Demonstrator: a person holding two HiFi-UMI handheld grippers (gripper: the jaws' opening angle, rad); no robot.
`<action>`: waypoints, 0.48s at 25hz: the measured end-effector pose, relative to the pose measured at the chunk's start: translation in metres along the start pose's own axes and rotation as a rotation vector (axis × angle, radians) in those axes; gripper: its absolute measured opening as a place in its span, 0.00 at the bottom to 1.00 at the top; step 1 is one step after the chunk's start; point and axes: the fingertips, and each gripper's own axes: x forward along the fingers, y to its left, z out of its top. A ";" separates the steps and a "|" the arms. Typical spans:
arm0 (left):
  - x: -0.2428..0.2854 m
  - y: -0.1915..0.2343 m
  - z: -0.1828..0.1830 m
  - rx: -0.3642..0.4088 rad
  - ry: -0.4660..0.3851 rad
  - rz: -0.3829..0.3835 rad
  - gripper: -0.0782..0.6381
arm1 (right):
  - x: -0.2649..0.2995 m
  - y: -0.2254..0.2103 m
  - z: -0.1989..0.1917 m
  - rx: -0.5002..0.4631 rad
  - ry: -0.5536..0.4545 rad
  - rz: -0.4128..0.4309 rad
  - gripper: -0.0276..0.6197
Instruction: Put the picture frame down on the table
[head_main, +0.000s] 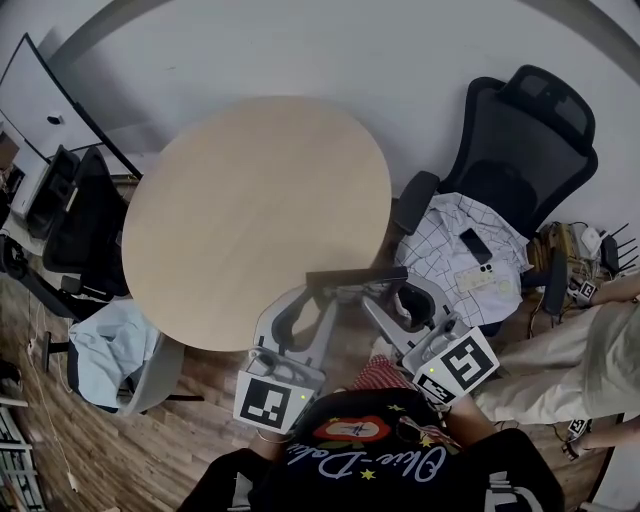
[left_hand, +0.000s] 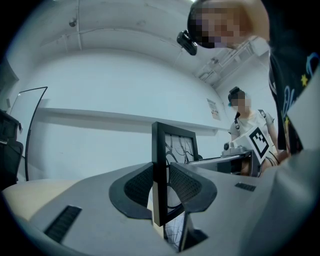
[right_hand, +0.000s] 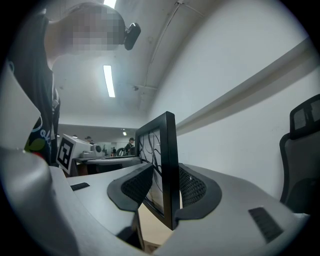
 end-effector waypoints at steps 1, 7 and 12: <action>0.002 0.001 -0.001 -0.005 0.002 -0.001 0.23 | 0.002 -0.002 0.000 -0.001 -0.001 0.000 0.23; 0.018 0.001 -0.003 -0.004 0.006 -0.010 0.23 | 0.004 -0.019 0.004 -0.014 -0.001 -0.001 0.24; 0.031 -0.002 -0.008 0.009 0.023 -0.020 0.23 | 0.001 -0.032 0.000 0.002 -0.010 -0.012 0.24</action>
